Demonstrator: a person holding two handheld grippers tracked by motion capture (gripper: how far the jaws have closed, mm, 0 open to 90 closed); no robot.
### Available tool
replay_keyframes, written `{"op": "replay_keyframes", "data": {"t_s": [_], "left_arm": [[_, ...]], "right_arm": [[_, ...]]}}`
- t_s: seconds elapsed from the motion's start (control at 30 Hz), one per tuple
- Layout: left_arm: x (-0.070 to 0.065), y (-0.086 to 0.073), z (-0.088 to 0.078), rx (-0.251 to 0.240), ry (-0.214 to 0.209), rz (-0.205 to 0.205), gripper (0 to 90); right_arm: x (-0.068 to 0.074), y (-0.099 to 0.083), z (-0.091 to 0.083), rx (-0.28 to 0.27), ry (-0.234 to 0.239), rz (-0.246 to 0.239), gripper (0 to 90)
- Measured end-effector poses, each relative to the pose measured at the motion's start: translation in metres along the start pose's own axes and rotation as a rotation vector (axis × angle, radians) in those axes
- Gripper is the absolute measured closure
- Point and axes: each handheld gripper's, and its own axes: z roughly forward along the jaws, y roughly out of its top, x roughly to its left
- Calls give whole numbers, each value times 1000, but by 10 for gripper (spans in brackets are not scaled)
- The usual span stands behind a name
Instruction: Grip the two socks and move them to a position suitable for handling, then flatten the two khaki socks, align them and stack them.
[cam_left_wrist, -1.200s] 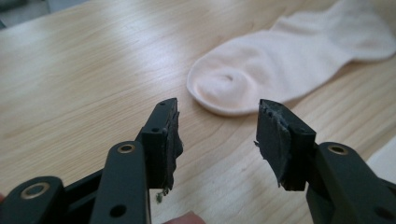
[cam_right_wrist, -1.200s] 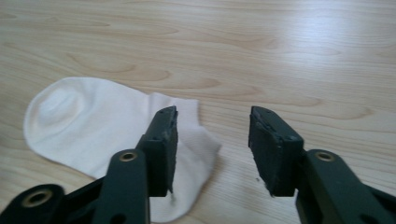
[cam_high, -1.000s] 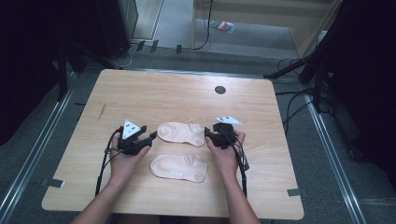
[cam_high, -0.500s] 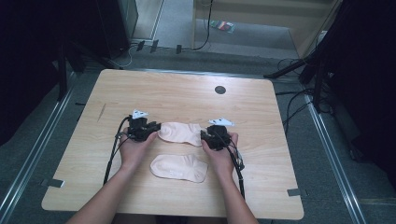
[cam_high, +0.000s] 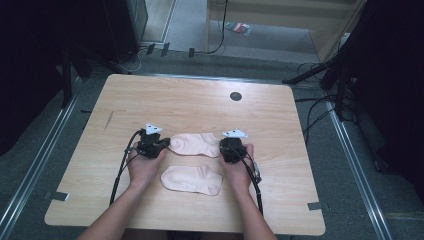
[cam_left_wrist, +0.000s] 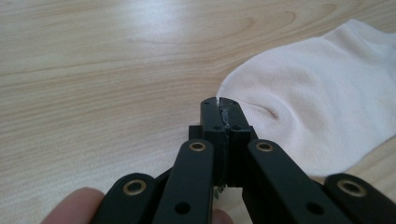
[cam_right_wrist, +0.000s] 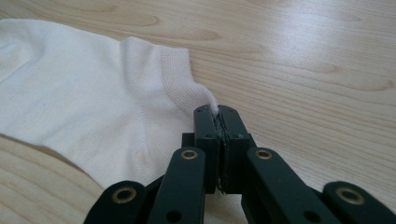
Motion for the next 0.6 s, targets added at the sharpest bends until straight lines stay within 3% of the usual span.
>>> {"op": "replay_keyframes", "data": {"t_s": [0.13, 0.17, 0.2, 0.23, 0.27, 0.33, 0.5, 0.6], "left_arm": [[0, -5, -7, -27, -14, -11, 900], [0, -5, -7, -27, -14, -11, 850], [3, -6, -11, -65, -43, -41, 722], [3, -6, -11, -65, -43, -41, 624], [5, -8, -22, -108, -71, -64, 588], [6, -12, -35, -153, -89, -59, 546], [4, -27, -54, -175, -142, -23, 538], [4, -41, -67, -201, -176, -33, 531]], "right_arm": [[1, -2, -3, -1, 21, -14, 873], [-1, -2, -6, -11, 35, 0, 792], [-1, -3, -9, -33, 37, 25, 670], [-2, -3, -15, -46, 39, 50, 616], [-3, -4, -21, -61, 54, 66, 590], [-2, -10, -36, -87, 86, 72, 576], [2, -24, -60, -102, 133, 36, 570], [2, -35, -75, -128, 139, 34, 505]]}}
